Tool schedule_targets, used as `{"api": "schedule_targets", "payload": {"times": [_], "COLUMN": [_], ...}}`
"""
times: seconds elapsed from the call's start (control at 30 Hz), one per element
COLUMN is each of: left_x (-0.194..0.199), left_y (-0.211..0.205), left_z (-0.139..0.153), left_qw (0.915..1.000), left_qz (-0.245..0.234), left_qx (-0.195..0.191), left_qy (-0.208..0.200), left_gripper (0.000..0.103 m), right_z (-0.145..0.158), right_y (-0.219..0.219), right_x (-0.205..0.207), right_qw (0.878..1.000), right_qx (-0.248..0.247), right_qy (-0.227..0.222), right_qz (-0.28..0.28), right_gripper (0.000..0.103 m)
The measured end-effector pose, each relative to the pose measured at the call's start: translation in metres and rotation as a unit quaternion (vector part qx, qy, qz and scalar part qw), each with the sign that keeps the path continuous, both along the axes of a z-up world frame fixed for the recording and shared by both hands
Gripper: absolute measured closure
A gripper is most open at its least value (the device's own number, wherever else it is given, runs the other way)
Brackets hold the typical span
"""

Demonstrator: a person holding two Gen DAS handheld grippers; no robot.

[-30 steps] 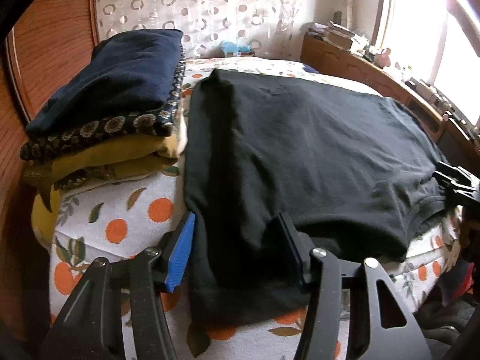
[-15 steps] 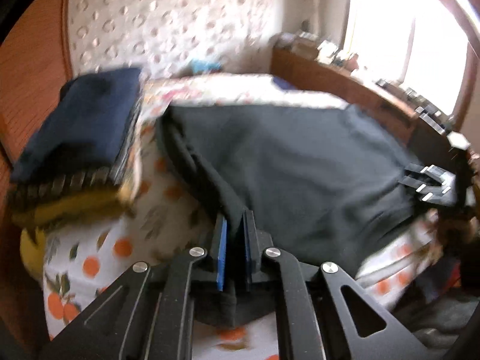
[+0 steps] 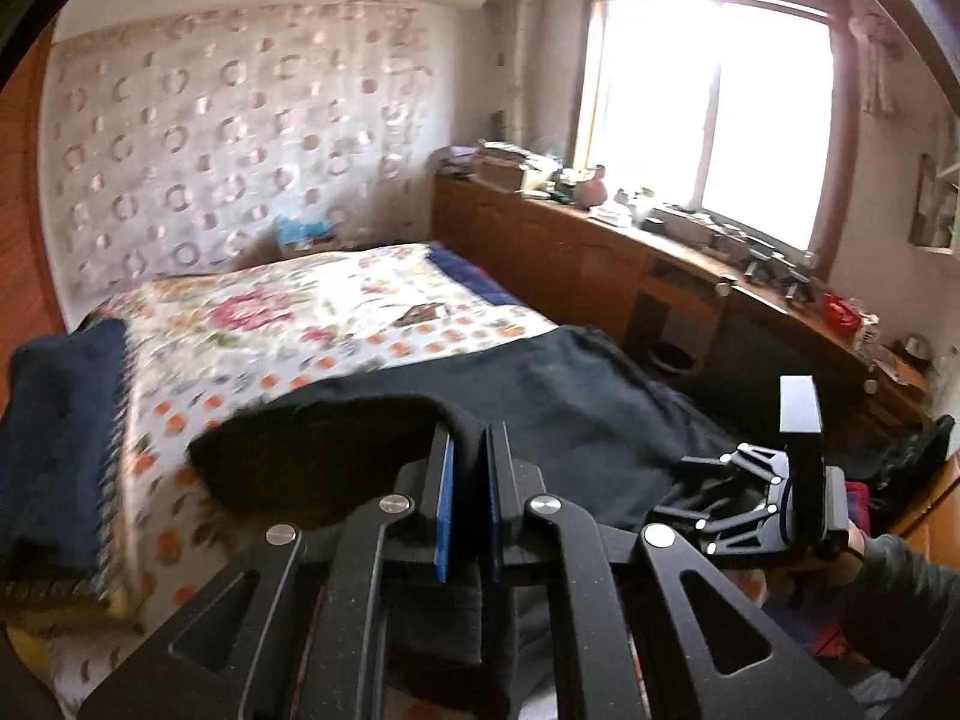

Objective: Fold small clothes

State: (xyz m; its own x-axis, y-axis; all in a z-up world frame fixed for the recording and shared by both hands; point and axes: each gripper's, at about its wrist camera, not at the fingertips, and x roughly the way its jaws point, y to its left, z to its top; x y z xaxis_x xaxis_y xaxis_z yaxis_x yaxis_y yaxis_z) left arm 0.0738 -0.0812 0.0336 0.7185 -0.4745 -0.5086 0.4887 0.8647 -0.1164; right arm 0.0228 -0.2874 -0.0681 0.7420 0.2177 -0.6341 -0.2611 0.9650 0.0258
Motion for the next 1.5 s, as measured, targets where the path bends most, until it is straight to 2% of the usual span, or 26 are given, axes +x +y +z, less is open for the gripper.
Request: {"api": "schedule_targets", "payload": {"times": [0.13,0.3,0.47,0.6,0.63,0.67,0.7,0.73,0.8,0.87,0.97,1.23,1.5], "left_x": [0.006,0.008,0.005,0.003,0.002,0.004,0.006,0.005,0.005,0.006,0.007,0.005,0.005], "left_y": [-0.026,-0.072,-0.107,-0.125,-0.126,-0.126,-0.126,-0.122,-0.119,-0.110,-0.090,-0.027,0.028], "left_z": [0.009,0.021,0.042,0.049,0.047,0.045,0.043,0.041,0.038,0.034,0.027,-0.006,-0.028], "left_qw": [0.9993,0.9963,0.9927,0.9915,0.9916,0.9916,0.9916,0.9919,0.9928,0.9940,0.9959,0.9993,0.9959], "left_qz": [-0.038,-0.085,-0.120,-0.129,-0.128,-0.127,-0.127,-0.124,-0.116,-0.105,-0.086,-0.004,0.073], "left_qx": [-0.002,0.013,0.014,0.017,0.020,0.022,0.024,0.025,0.030,0.030,0.025,0.035,0.049], "left_qy": [0.005,0.002,-0.003,-0.007,-0.007,-0.007,-0.005,-0.003,-0.003,0.000,0.003,0.014,0.023], "left_gripper": [0.093,0.093,0.093,0.092,0.086,0.074,0.068,0.059,0.054,0.041,0.033,0.031,0.031], "right_z": [0.015,0.031,0.039,0.043,0.043,0.042,0.042,0.041,0.039,0.038,0.038,0.036,0.036], "right_y": [-0.018,-0.044,-0.060,-0.066,-0.068,-0.068,-0.069,-0.070,-0.069,-0.068,-0.069,-0.047,-0.004], "right_x": [-0.012,-0.024,-0.031,-0.035,-0.034,-0.034,-0.034,-0.033,-0.030,-0.028,-0.025,-0.009,0.024], "right_qw": [1.000,0.999,0.998,0.997,0.997,0.997,0.997,0.997,0.997,0.997,0.997,0.999,0.999], "right_qx": [0.000,0.004,0.004,0.009,0.009,0.009,0.010,0.012,0.012,0.013,0.015,0.005,-0.020], "right_qy": [-0.014,-0.030,-0.045,-0.052,-0.053,-0.053,-0.053,-0.052,-0.050,-0.050,-0.049,-0.041,-0.039], "right_qz": [-0.011,-0.032,-0.049,-0.056,-0.057,-0.058,-0.059,-0.058,-0.058,-0.057,-0.051,-0.025,0.023], "right_gripper": [0.029,0.029,0.029,0.029,0.029,0.029,0.029,0.029,0.029,0.029,0.029,0.029,0.029]}}
